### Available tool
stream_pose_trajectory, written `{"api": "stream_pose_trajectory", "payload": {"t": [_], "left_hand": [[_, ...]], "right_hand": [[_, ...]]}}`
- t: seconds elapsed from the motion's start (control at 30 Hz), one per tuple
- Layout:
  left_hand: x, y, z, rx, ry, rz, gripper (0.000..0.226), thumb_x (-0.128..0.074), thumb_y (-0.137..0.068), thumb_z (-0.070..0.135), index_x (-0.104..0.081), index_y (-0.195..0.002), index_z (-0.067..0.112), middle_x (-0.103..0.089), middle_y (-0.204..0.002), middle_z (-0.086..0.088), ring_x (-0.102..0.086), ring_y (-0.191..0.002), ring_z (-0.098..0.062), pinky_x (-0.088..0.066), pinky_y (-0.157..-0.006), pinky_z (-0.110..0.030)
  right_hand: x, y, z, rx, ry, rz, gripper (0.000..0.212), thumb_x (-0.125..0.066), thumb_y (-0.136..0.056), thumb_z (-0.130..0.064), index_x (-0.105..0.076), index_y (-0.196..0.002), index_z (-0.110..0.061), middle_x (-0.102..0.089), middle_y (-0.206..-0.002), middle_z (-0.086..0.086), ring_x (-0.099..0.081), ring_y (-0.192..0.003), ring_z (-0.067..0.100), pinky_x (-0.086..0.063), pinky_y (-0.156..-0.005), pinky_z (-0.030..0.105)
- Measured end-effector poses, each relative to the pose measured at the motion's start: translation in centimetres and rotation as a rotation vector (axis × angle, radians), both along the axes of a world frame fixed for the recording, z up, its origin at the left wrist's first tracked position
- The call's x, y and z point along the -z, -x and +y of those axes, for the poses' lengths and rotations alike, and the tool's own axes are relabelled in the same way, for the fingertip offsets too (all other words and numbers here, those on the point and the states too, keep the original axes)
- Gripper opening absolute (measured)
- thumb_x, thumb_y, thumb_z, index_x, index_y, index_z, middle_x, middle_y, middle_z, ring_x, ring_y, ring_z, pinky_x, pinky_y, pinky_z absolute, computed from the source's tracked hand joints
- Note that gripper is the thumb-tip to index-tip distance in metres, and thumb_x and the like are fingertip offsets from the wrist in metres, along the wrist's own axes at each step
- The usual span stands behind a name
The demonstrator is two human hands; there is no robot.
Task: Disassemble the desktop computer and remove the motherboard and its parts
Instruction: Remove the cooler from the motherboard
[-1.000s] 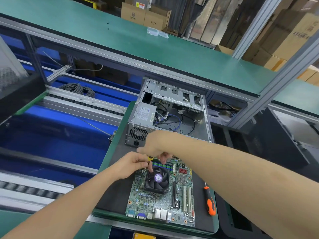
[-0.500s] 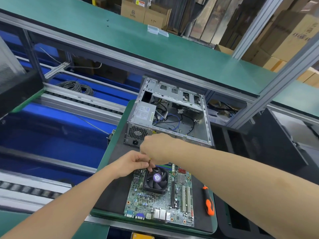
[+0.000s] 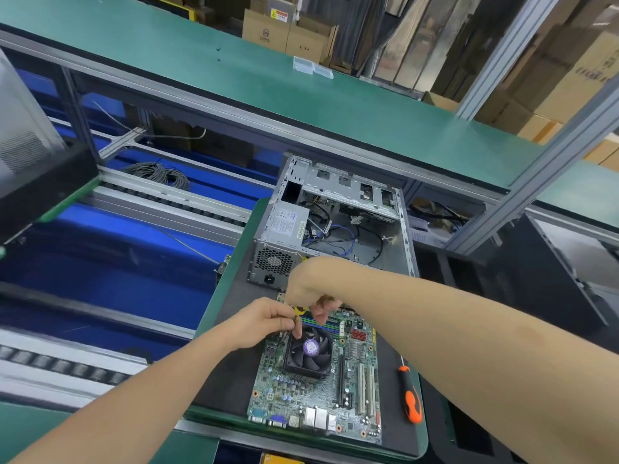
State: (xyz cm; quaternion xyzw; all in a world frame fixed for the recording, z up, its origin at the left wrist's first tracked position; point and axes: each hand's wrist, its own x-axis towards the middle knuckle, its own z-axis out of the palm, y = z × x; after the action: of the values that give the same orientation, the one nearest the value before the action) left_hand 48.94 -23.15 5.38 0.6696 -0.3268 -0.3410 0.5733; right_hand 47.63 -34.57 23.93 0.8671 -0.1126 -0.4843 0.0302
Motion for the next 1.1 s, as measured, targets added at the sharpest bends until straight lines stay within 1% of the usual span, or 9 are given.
{"api": "stream_pose_trajectory", "payload": {"t": [0.1,0.3,0.47,0.67,0.73,0.83,0.9,1.0,1.1], "left_hand": [[0.1,-0.3,0.1,0.024,0.009,0.053,0.026,-0.058,-0.104,0.015,-0.081,-0.1,0.025,-0.079,-0.104,-0.005,-0.069,-0.111,-0.019,-0.049,-0.106,-0.031],[-0.8,-0.6,0.2,0.029,-0.008,0.092,0.033,-0.053,-0.107,0.013,-0.08,-0.11,0.032,-0.079,-0.108,-0.003,-0.067,-0.115,-0.012,-0.046,-0.099,-0.019],[-1.0,-0.6,-0.1,0.017,-0.009,0.097,0.029,-0.053,-0.107,0.009,-0.08,-0.109,0.02,-0.079,-0.106,0.0,-0.067,-0.109,-0.008,-0.045,-0.096,-0.019],[-0.2,-0.9,0.5,0.078,-0.024,0.051,0.023,-0.056,-0.107,0.019,-0.076,-0.114,0.014,-0.074,-0.121,-0.001,-0.062,-0.123,-0.014,-0.043,-0.11,-0.031],[-0.3,-0.8,0.5,0.065,-0.044,0.031,0.022,-0.057,-0.105,0.022,-0.078,-0.108,0.016,-0.074,-0.121,0.002,-0.063,-0.121,-0.01,-0.046,-0.105,-0.022],[-0.5,-0.4,0.4,0.05,-0.021,0.041,0.021,-0.06,-0.104,0.026,-0.08,-0.1,0.02,-0.076,-0.116,0.002,-0.065,-0.117,-0.01,-0.047,-0.098,-0.013],[-0.3,-0.3,0.3,0.047,-0.024,0.016,0.023,-0.059,-0.103,0.03,-0.08,-0.1,0.022,-0.076,-0.113,0.003,-0.065,-0.116,-0.015,-0.047,-0.104,-0.025],[0.0,-0.2,0.1,0.047,-0.001,-0.008,0.023,-0.055,-0.102,0.027,-0.077,-0.099,0.02,-0.075,-0.106,0.003,-0.063,-0.114,-0.027,-0.042,-0.112,-0.047],[0.0,-0.4,0.3,0.062,-0.012,-0.01,0.024,-0.055,-0.101,0.031,-0.078,-0.095,0.026,-0.074,-0.111,-0.005,-0.061,-0.118,-0.031,-0.039,-0.113,-0.05]], "right_hand": [[0.5,-0.2,0.1,0.059,-0.15,0.024,0.044,-0.032,-0.112,-0.01,-0.046,-0.07,-0.005,-0.044,-0.075,0.014,-0.044,-0.021,0.011,-0.033,-0.026,0.018],[0.4,-0.2,-0.2,-0.642,0.139,-0.134,0.044,-0.047,-0.103,-0.028,-0.06,-0.064,-0.012,-0.063,-0.066,0.0,-0.058,-0.063,0.019,-0.047,-0.06,0.03],[-0.3,2.1,-1.3,-0.851,0.091,-0.398,0.014,-0.064,-0.096,-0.027,-0.066,-0.103,-0.015,-0.053,-0.094,0.005,-0.059,-0.081,0.028,-0.049,-0.063,0.034],[0.2,3.1,0.2,-1.298,0.098,-0.434,0.019,-0.062,-0.097,-0.017,-0.058,-0.08,-0.023,-0.057,-0.078,-0.005,-0.068,-0.089,0.021,-0.053,-0.069,0.029],[0.0,3.2,0.6,-1.261,0.133,-0.42,0.004,-0.066,-0.095,-0.018,-0.066,-0.093,-0.021,-0.059,-0.082,-0.005,-0.066,-0.088,0.023,-0.049,-0.065,0.032],[-0.7,3.0,0.7,-0.993,0.087,-0.466,0.02,-0.067,-0.092,-0.037,-0.069,-0.101,-0.019,-0.05,-0.076,-0.001,-0.063,-0.075,0.026,-0.049,-0.061,0.033],[-1.1,2.3,0.8,-0.605,0.061,-0.408,0.036,-0.058,-0.095,-0.045,-0.064,-0.088,-0.01,-0.059,-0.07,0.003,-0.062,-0.053,0.022,-0.052,-0.055,0.029],[-0.4,1.1,0.3,-0.093,-0.014,-0.044,0.048,-0.034,-0.11,-0.03,-0.057,-0.081,-0.001,-0.059,-0.071,0.01,-0.053,-0.029,0.011,-0.042,-0.034,0.015],[0.1,0.7,0.4,-0.123,-0.055,0.101,0.046,-0.029,-0.113,-0.02,-0.066,-0.097,0.002,-0.059,-0.065,0.007,-0.052,-0.031,0.006,-0.037,-0.03,0.015]]}}
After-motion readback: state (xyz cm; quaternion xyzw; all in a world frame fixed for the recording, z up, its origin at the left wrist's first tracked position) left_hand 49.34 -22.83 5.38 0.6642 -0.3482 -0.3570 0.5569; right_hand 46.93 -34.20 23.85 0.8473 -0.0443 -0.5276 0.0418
